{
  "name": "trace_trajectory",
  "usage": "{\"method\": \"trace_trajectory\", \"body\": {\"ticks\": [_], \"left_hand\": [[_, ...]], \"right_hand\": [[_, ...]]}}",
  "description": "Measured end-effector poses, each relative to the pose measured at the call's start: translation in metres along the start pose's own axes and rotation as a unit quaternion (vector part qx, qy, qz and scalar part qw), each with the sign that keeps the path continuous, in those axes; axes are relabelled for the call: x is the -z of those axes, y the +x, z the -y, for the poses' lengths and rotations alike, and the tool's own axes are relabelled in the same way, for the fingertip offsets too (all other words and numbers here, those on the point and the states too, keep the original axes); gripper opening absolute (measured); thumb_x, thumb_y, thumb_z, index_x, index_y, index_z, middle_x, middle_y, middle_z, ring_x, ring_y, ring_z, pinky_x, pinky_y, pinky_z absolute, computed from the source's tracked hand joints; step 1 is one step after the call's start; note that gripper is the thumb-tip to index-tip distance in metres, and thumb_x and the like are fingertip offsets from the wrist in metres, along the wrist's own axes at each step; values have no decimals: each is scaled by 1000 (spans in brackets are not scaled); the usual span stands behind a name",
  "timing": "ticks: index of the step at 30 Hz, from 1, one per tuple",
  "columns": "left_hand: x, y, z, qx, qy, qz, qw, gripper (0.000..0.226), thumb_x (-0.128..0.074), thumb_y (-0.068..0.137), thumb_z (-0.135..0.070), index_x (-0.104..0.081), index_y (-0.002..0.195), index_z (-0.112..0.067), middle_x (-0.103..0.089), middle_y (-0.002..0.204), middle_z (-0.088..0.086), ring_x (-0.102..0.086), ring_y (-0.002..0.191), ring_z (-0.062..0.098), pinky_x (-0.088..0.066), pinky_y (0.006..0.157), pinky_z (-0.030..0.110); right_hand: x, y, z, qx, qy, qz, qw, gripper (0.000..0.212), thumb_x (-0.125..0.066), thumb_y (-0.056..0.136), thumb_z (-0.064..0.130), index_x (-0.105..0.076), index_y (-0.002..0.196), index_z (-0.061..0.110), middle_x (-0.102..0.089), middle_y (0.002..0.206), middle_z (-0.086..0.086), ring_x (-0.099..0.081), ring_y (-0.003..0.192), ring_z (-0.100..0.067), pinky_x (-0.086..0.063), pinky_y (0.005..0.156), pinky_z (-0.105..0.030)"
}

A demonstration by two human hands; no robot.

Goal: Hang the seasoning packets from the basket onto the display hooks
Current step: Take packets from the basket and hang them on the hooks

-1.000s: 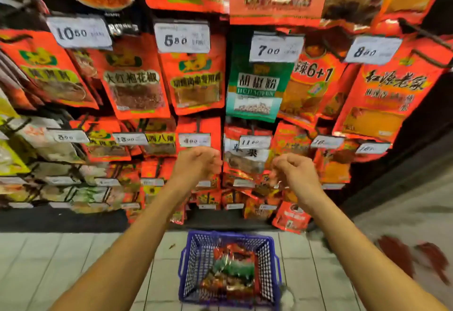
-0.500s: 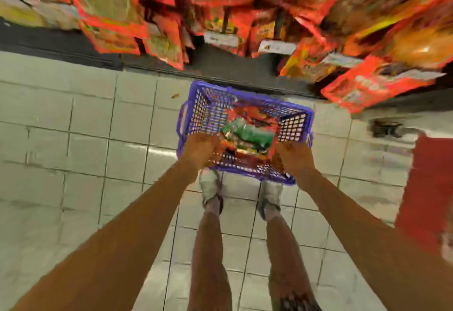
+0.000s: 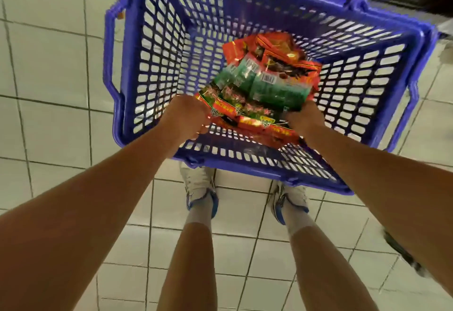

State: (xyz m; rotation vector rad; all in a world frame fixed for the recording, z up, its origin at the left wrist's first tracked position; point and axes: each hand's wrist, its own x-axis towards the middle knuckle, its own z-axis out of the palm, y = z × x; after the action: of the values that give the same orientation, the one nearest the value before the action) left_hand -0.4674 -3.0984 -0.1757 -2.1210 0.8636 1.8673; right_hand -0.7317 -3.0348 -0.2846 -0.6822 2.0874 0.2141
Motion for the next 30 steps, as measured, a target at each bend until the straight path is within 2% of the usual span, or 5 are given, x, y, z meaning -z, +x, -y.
{"method": "trace_trajectory", "body": {"ticks": [9, 16, 23, 27, 30], "left_hand": [[-13, 24, 22, -48, 105, -10, 993, 19, -56, 96, -10, -73, 92, -18, -75, 101, 13, -72, 96, 33, -59, 89, 45], [1, 18, 31, -171, 254, -89, 948, 98, -70, 79, 2, -23, 158, -34, -39, 155, 9, -45, 137, 32, -44, 101, 39], [11, 1, 28, -369, 187, -66, 908, 39, -80, 85, -15, -66, 116, -33, -69, 121, 1, -68, 115, 20, -57, 93, 31], [23, 9, 24, -239, 106, -126, 957, 8, -66, 97, -28, -67, 90, -31, -71, 79, -8, -68, 66, 2, -53, 51, 15], [29, 21, 23, -230, 70, -123, 963, 14, -63, 99, -27, -72, 104, -18, -75, 90, 3, -73, 78, 23, -60, 67, 38]], "right_hand": [[-19, 18, -4, -41, 126, -107, 985, 33, -65, 93, 27, -63, 122, 12, -70, 114, -14, -65, 100, -34, -48, 75, -31], [23, -57, 27, -119, 528, 246, 804, 28, -54, 94, 1, -59, 122, 6, -71, 105, -14, -71, 92, -32, -56, 70, -39], [32, -78, 55, -129, 399, 362, 832, 19, -54, 101, 24, -58, 106, 6, -71, 77, -14, -67, 52, -23, -54, 45, -27], [16, -37, 43, 141, -20, 47, 989, 26, -58, 94, 7, -58, 118, 15, -71, 114, -13, -68, 96, -28, -52, 71, -32], [-9, -4, 30, 391, -395, -28, 831, 87, -71, 81, 9, -26, 155, 16, -22, 166, -15, -14, 154, -38, -30, 119, -58]]}}
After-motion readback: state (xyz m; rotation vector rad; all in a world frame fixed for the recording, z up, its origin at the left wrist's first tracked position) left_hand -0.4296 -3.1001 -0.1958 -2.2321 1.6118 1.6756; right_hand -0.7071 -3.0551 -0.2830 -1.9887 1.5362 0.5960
